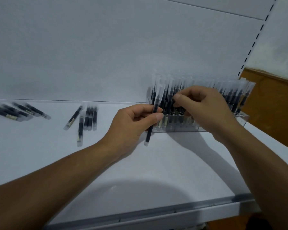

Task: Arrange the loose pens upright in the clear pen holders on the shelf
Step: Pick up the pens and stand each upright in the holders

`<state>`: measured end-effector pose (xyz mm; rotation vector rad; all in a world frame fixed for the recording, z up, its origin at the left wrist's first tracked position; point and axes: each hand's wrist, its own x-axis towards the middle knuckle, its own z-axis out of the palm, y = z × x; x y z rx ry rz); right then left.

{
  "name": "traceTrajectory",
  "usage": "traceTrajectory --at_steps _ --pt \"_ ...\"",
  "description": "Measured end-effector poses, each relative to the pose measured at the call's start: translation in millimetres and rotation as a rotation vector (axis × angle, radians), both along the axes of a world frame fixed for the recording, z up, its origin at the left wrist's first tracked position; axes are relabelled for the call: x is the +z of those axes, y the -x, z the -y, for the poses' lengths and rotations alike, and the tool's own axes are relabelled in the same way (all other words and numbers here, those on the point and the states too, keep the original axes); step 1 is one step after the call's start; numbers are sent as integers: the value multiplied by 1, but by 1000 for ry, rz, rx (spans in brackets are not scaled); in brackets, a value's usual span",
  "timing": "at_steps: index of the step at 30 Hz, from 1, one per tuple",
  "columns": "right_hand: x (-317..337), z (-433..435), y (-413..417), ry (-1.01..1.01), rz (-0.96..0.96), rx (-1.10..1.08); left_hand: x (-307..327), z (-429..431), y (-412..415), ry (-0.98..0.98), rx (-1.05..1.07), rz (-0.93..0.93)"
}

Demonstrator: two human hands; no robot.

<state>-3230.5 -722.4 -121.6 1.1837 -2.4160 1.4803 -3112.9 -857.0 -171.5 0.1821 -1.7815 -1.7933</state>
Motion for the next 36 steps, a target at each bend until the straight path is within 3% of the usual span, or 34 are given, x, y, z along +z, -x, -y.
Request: traceTrajectory --at_steps 4,9,11,13,16,23,27,32,36 --pt "2 2 -16 12 131 261 1 0 0 66 -3 -6" --pt "0 7 -16 70 173 282 -1 1 0 234 44 -19" --pt "6 3 -11 146 185 242 -3 3 1 412 144 -23" --pt "16 -3 -2 278 187 143 -5 11 -1 737 279 -3" --pt "27 -9 12 374 85 -20 -8 19 -5 1012 302 187" --pt "21 -1 26 239 -69 -99 -12 22 -8 1091 270 325" --pt "4 3 31 -50 -83 -81 -12 22 -7 1101 286 312" --pt "3 4 26 -115 -126 -98 -13 23 -7 1100 284 295" --pt "6 -5 24 -286 -144 -109 -11 22 -6 1093 260 313"
